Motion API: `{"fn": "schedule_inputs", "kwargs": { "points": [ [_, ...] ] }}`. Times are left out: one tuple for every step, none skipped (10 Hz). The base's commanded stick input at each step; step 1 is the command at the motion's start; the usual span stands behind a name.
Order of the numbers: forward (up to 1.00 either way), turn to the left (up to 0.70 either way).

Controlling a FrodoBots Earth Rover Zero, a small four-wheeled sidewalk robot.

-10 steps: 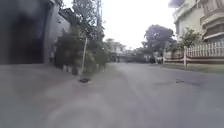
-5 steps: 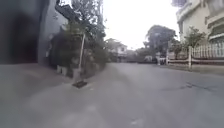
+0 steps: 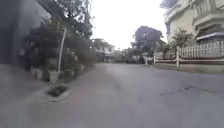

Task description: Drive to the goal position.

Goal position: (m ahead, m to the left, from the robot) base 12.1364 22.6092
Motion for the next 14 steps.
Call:
{"fn": "schedule_inputs", "kwargs": {
  "points": [
    [1.00,0.00],
    [1.00,0.00],
    [1.00,0.00],
    [1.00,0.00],
    [1.00,0.00],
    [1.00,0.00],
    [1.00,0.00],
    [1.00,0.00],
    [1.00,0.00],
    [1.00,0.00],
    [1.00,0.00],
    [1.00,0.00],
    [1.00,0.00],
    [1.00,0.00]
  ]
}}
